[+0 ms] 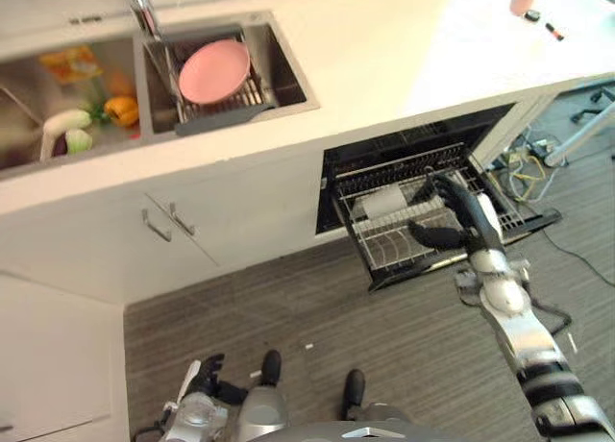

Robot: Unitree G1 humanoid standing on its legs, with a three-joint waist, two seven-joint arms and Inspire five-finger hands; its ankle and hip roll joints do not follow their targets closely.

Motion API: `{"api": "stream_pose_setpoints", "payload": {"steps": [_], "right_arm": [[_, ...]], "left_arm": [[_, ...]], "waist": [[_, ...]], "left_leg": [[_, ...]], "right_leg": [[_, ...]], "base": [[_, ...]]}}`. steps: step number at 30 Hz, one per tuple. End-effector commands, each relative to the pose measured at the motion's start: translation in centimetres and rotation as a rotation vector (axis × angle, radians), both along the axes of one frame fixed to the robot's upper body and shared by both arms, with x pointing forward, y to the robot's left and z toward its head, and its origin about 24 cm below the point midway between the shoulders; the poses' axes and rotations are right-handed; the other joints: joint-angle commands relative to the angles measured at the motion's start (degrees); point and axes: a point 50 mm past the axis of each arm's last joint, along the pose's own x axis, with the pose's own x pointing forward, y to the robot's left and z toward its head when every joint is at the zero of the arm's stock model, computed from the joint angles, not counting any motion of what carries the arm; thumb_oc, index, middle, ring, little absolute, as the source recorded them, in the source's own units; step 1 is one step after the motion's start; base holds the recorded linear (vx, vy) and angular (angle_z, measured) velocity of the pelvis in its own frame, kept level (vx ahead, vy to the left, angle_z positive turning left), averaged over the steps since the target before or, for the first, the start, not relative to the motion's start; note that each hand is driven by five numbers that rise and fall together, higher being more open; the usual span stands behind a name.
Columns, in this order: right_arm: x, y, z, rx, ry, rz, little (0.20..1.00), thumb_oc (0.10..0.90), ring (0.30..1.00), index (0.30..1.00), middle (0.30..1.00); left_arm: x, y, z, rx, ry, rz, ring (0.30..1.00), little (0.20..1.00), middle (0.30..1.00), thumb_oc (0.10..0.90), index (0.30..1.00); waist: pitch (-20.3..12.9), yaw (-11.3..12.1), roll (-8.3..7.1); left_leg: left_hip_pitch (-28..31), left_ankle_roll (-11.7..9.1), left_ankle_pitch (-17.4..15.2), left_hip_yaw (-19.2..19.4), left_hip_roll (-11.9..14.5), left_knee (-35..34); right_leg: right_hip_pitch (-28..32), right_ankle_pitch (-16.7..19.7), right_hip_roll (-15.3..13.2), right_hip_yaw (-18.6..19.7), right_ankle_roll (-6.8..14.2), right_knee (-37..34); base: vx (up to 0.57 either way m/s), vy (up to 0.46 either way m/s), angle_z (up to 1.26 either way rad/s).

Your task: Place the dishes in the dishwasher.

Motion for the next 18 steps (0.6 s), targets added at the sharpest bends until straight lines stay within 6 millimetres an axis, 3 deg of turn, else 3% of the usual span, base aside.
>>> {"api": "stream_pose_setpoints", "payload": {"steps": [1,3,8,10,11,12,13,14,15,17,18], "right_arm": [[1.5,1.9,5.6,0.228,-0.387,0.116,0.9,0.8,0.9,0.9,0.9],[1.1,2.0,5.8,0.24,-0.405,0.123,0.9,0.8,0.9,0.9,0.9],[1.2,3.8,9.0,0.295,-0.57,0.242,0.9,0.8,0.9,0.9,0.9],[1.2,4.0,10.7,0.269,-0.651,0.25,0.9,0.8,0.9,0.9,0.9],[1.3,4.1,12.0,0.245,-0.709,0.242,0.9,0.8,0.9,0.9,0.9],[1.3,4.1,12.0,0.244,-0.71,0.242,0.9,0.8,0.9,0.9,0.9],[1.2,4.0,12.6,0.242,-0.741,0.225,0.9,0.8,0.9,0.9,0.9],[1.2,3.9,13.3,0.224,-0.777,0.204,0.9,0.8,0.9,0.9,0.9],[1.3,4.0,13.8,0.205,-0.797,0.195,0.9,0.8,0.9,0.9,0.9],[1.3,4.1,14.8,0.151,-0.836,0.177,0.9,0.8,0.9,0.9,0.9],[1.4,4.3,15.2,0.119,-0.844,0.174,0.9,0.8,0.9,0.9,0.9]], "left_arm": [[-1.2,0.6,-0.5,0.015,0.092,0.076,0.9,0.9,0.9,0.8,0.9],[-1.4,0.5,-0.6,0.009,0.096,0.082,0.9,0.9,0.9,0.8,0.9],[-1.9,0.5,-0.6,0.014,0.079,0.135,0.9,0.9,0.9,0.8,0.9],[-1.4,0.4,-0.4,0.02,0.053,0.142,0.9,0.9,0.9,0.8,0.9],[-0.9,0.1,-0.4,0.014,0.029,0.147,0.9,0.9,0.9,0.8,0.9],[-0.9,0.1,-0.4,0.014,0.029,0.147,0.9,0.9,0.9,0.8,0.9],[-0.6,0.0,-0.3,0.02,0.023,0.139,0.9,0.9,0.9,0.8,0.9],[-0.2,-0.1,-0.2,0.026,0.019,0.123,0.9,0.9,0.9,0.8,0.9],[0.2,-0.2,-0.2,0.029,0.012,0.106,0.9,0.9,0.9,0.8,0.9],[0.5,-0.3,-0.1,0.043,0.011,0.077,0.9,0.9,0.9,0.8,0.9],[0.5,-0.3,-0.1,0.05,0.015,0.056,0.9,0.9,0.9,0.8,0.9]], "waist": [[-1.1,-0.4,-1.49],[-1.1,-0.7,-1.06],[0.0,0.7,1.01],[1.7,1.1,0.97],[2.6,1.9,0.83],[2.4,1.7,0.83],[2.4,2.0,0.97],[2.0,2.1,1.35],[1.6,2.3,0.82],[0.4,1.8,0.38],[-0.5,2.2,0.16]], "left_leg": [[0.5,-3.2,-0.9,1.3,1.5,0.5],[0.6,-3.3,-0.7,1.2,1.6,0.5],[0.2,-4.4,0.6,0.6,2.2,1.5],[-5.5,-4.6,-0.9,1.6,0.9,11.4],[-9.2,-4.4,-1.2,4.6,-0.4,15.0],[-9.5,-4.4,-1.0,4.5,-0.4,15.0],[-11.2,-3.8,0.1,7.4,-0.2,14.4],[-13.8,-3.6,2.9,12.9,0.9,12.3],[-14.5,-3.9,2.5,15.1,1.2,10.6],[-15.9,-3.6,4.1,23.5,3.3,6.8],[-16.1,-3.4,4.8,24.5,3.6,6.3]], "right_leg": [[2.5,-5.8,-1.9,-0.8,3.2,0.8],[2.8,-5.9,-1.7,-1.0,3.0,0.8],[3.4,-6.6,-1.2,-2.7,2.4,0.8],[3.9,-7.1,-2.3,-4.4,1.8,1.0],[5.2,-8.0,-3.2,-6.5,1.6,0.8],[4.9,-7.9,-3.2,-6.7,1.6,0.8],[5.8,-8.8,-3.1,-7.9,1.5,0.8],[6.4,-9.5,-2.4,-9.6,1.4,0.8],[7.1,-10.7,-2.3,-9.8,1.5,0.8],[7.5,-11.3,-1.7,-12.2,2.1,0.8],[8.1,-11.4,-1.9,-12.9,2.5,0.8]], "base": [[-0.01,-0.059,-0.04],[0.0,-0.038,-0.07],[0.0,-0.056,0.11],[-0.08,-0.104,0.36],[-0.08,-0.064,0.75],[0.01,-0.052,1.21],[0.06,-0.035,1.44],[0.16,-0.09,1.27],[0.17,-0.072,1.2],[0.19,0.009,1.23],[0.27,0.125,1.13]]}}
